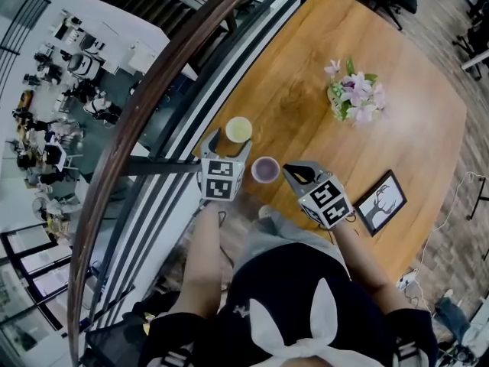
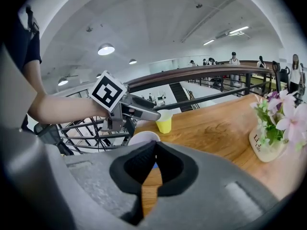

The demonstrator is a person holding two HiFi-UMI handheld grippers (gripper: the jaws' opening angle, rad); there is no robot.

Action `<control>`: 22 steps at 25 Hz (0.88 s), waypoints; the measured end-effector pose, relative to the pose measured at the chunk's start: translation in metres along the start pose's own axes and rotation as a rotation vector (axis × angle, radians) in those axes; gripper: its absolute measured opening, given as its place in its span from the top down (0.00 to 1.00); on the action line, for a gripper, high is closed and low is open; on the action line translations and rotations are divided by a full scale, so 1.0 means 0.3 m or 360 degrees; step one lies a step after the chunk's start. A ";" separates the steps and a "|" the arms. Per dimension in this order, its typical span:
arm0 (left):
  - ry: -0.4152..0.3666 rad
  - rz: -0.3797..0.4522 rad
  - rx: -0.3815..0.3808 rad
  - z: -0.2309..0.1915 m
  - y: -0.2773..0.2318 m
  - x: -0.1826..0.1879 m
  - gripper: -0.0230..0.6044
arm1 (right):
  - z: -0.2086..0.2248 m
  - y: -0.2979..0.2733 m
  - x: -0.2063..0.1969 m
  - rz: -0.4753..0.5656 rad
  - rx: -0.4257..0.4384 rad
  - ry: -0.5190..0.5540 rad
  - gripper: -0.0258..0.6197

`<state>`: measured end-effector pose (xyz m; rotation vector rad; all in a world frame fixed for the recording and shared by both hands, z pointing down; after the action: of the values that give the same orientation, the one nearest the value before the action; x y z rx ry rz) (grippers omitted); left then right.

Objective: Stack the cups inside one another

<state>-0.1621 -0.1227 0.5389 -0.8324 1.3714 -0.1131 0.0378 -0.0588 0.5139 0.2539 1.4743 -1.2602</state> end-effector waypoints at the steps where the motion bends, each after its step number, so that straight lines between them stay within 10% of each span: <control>1: -0.0008 -0.0025 -0.0007 0.003 -0.010 -0.003 0.41 | 0.001 -0.004 -0.001 -0.0001 0.0005 -0.0001 0.96; 22: 0.0023 -0.0229 -0.0002 -0.003 -0.123 -0.074 0.41 | 0.002 -0.036 -0.018 -0.0029 0.0081 0.0004 0.96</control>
<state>-0.1539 -0.1378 0.5786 -0.9327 1.3245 -0.2301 0.0321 -0.0611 0.5243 0.2764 1.4507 -1.3138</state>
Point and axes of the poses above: the fingertips, and each gripper's own axes: y backward along the fingers, z to its right, x out of its top, the point moved 8 cm from there along y, backward along the fingers, and after that the axes turned 4 degrees about z, right-handed, at the moved point
